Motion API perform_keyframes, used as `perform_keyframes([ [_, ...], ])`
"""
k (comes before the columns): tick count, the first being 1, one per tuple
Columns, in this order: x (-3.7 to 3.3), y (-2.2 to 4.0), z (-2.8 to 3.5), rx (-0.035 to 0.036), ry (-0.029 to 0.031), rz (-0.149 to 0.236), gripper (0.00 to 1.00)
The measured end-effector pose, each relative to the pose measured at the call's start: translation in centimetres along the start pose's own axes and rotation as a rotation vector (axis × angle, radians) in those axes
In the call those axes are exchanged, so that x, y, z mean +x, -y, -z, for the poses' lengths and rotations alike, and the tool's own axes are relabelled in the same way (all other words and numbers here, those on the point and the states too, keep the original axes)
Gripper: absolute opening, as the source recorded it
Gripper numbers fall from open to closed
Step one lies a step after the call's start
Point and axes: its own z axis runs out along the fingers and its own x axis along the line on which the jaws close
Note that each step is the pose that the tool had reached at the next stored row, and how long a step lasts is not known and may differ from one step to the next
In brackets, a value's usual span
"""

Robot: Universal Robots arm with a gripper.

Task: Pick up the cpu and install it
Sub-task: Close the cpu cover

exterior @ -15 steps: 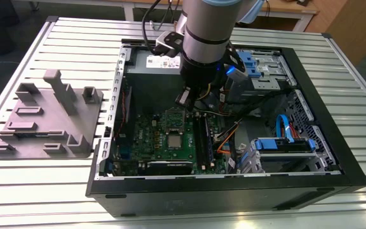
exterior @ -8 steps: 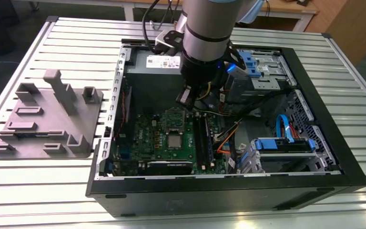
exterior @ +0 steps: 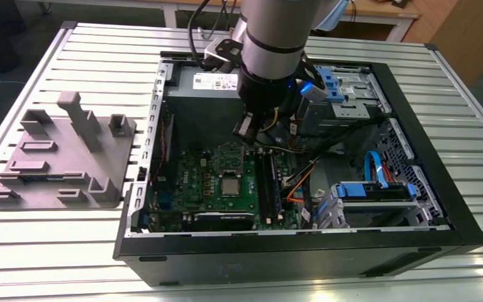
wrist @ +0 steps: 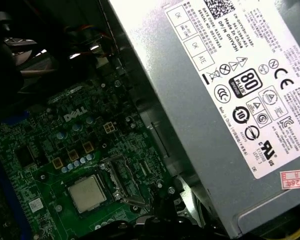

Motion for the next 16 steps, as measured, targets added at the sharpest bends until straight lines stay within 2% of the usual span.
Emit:
perform_keyframes([
  [16,0.56,0.28,0.32,-0.0008,-0.0026,0.043,0.10],
])
